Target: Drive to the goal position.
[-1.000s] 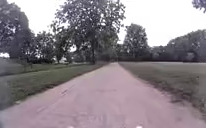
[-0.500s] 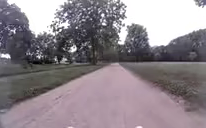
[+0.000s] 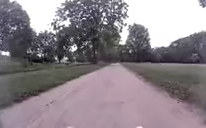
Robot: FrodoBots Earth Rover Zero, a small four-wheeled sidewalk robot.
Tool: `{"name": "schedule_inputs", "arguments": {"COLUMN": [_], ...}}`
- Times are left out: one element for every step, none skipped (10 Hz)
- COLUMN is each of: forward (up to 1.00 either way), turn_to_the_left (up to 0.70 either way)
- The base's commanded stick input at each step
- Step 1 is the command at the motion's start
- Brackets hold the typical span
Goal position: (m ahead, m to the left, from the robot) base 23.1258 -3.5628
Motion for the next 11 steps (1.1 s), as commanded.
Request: {"name": "schedule_inputs", "arguments": {"forward": [0.7, 0.7, 0.7, 0.7, 0.7, 0.7, 0.7, 0.7, 0.7, 0.7, 0.7], "turn_to_the_left": [0.0, 0.0, 0.0, 0.0, 0.0, 0.0, 0.0, 0.0, 0.0, 0.0, 0.0]}}
